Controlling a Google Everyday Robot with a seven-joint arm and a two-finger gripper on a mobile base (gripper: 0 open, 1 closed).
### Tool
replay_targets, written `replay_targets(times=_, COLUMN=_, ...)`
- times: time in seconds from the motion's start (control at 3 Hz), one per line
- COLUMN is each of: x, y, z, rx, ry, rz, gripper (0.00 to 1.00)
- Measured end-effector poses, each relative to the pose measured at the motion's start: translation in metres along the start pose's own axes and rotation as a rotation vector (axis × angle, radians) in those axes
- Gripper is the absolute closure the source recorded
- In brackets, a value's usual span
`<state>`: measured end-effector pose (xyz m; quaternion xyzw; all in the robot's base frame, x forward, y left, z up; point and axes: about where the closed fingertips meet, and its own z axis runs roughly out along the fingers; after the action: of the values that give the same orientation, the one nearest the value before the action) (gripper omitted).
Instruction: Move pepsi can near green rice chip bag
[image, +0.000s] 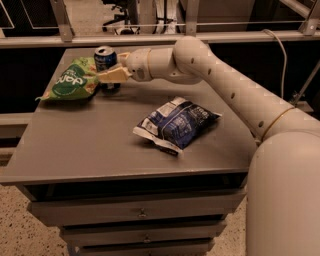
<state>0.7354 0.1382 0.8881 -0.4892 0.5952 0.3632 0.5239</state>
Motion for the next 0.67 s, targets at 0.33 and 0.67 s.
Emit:
replay_targets(times=0.33, x=-0.0018, y=0.0102, z=0.0052, rx=-0.044, ry=-0.025, rz=-0.044, gripper=0.2)
replay_targets(times=0.67, x=-0.0024, y=0.0159, z=0.0065, rx=-0.064, ry=-0.029, rz=-0.069, gripper=0.01)
